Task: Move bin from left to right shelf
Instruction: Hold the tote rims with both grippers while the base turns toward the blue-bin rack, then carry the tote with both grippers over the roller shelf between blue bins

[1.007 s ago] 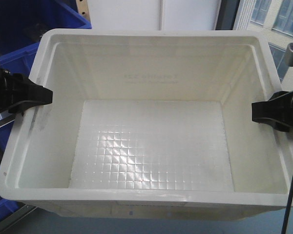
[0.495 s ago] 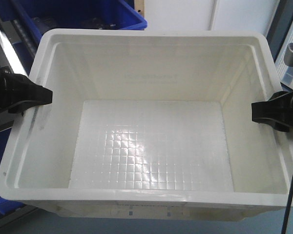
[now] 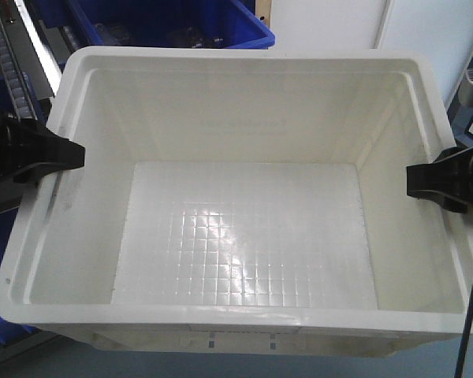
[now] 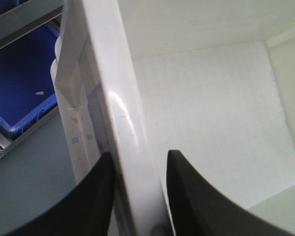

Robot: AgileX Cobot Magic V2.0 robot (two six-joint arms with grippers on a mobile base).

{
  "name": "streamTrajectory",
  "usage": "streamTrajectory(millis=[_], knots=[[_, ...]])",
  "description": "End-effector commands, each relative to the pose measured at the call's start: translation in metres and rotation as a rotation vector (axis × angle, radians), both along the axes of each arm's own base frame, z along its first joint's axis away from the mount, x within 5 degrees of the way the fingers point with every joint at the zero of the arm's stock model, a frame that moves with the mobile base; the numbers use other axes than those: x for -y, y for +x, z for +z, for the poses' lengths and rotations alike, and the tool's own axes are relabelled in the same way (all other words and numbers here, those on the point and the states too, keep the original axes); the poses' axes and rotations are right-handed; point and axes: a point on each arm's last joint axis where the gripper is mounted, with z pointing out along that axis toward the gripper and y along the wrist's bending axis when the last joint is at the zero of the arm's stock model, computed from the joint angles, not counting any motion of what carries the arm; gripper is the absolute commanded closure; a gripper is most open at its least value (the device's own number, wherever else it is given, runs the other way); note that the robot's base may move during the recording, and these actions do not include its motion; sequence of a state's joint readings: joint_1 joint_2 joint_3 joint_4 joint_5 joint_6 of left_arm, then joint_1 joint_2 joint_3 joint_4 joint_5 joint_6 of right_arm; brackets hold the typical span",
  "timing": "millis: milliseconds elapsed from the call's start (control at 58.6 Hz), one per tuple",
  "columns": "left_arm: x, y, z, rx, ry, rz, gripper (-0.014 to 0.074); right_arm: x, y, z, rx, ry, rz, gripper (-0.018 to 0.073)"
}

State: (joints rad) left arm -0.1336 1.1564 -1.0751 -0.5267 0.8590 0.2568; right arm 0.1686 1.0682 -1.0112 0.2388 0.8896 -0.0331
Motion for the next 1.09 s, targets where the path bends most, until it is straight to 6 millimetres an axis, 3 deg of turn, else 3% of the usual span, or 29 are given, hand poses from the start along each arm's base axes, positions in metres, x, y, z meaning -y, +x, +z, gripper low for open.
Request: streamTrajectory(millis=[0, 1075], knots=[[0.0033, -0.0018, 0.0289, 0.147, -0.087, 0.020, 0.0600, -0.0020, 0.0021, 0.0273, 0.175, 0.061, -0.004, 0.0564], [0.0032, -0.0017, 0.0290, 0.148, -0.087, 0.021, 0.0600, -0.0020, 0.0020, 0.0272, 0.174, 0.061, -0.003, 0.0564]])
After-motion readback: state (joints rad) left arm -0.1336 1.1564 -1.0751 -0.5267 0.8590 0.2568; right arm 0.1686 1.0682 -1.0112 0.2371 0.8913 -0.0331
